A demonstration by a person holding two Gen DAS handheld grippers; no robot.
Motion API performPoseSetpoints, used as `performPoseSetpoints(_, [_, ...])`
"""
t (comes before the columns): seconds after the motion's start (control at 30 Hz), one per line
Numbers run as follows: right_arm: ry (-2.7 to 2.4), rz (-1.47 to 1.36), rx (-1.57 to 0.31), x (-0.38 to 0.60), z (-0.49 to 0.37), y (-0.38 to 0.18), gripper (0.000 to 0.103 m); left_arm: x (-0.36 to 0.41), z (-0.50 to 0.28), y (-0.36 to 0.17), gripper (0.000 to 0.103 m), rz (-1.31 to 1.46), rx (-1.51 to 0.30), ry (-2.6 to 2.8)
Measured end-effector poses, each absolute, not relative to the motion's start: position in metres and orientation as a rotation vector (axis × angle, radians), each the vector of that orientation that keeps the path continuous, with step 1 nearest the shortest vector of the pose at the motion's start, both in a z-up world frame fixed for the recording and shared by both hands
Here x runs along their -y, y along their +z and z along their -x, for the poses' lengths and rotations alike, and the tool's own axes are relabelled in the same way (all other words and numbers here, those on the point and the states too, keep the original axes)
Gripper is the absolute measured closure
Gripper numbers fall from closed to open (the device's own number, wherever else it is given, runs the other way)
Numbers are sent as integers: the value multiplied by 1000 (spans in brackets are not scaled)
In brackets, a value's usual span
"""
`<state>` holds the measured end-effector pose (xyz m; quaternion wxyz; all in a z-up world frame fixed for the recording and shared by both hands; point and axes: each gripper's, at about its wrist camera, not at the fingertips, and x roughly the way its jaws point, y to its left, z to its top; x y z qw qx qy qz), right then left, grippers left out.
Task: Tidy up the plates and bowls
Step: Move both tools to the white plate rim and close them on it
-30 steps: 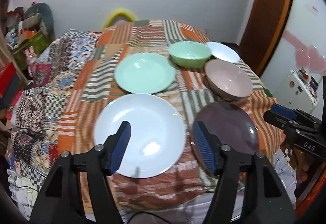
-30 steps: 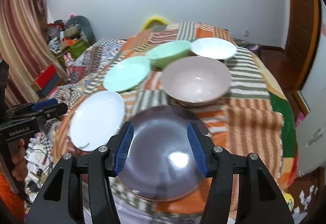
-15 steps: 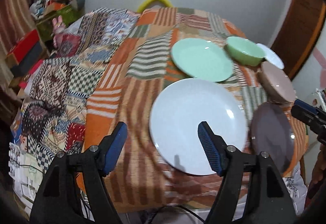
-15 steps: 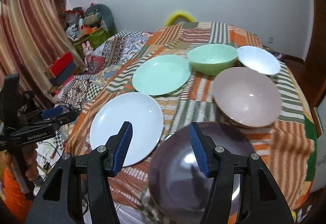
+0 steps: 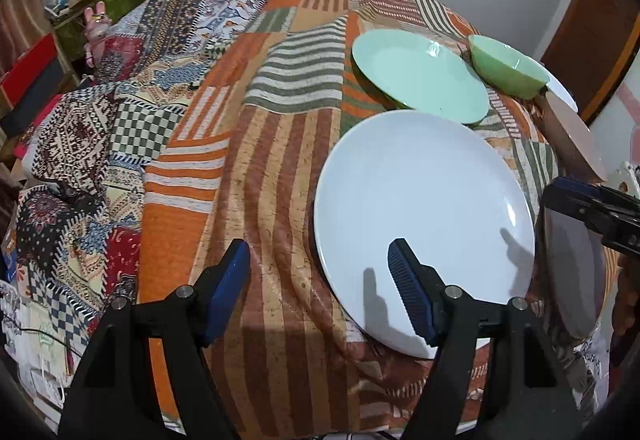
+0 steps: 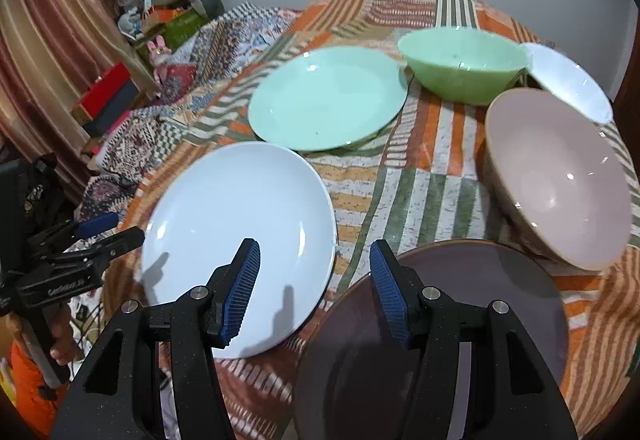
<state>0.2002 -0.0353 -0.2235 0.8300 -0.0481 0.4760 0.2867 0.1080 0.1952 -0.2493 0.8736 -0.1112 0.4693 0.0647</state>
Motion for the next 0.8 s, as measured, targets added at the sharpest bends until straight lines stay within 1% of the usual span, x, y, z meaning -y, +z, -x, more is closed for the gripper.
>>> performPoseSetpoints(0.03, [606, 105, -1015, 35, -201, -226, 50, -196, -109, -252, 37, 236, -981, 128])
performPoseSetpoints(0.07, [602, 109, -1020, 34, -204, -228, 50, -196, -111, -253, 44, 241, -983, 122])
performPoseSetpoints(0.17, [604, 111, -1031, 34, -208, -233, 50, -201, -115, -260, 53, 273, -995, 103])
performPoseSetpoints(0.2, [605, 110, -1036, 33, -209, -235, 50, -202, -115, -261, 55, 280, -993, 103])
performPoseSetpoints(0.27, [614, 108, -1049, 33, -211, -238, 50, -203, -116, -261, 62, 281, -985, 105])
performPoseSetpoints(0.37, [616, 112, -1057, 34, -214, -241, 58, -205, -115, -260, 69, 272, -972, 119])
performPoseSetpoints(0.43, [621, 115, -1065, 33, -215, -243, 63, -208, -113, -256, 69, 283, -955, 122])
performPoseSetpoints(0.6, [628, 112, -1064, 32, -214, -244, 63, -208, -110, -241, 69, 309, -906, 92])
performPoseSetpoints(0.8, [642, 120, -1073, 27, -214, -248, 68, -204, -123, -259, 69, 311, -970, 95])
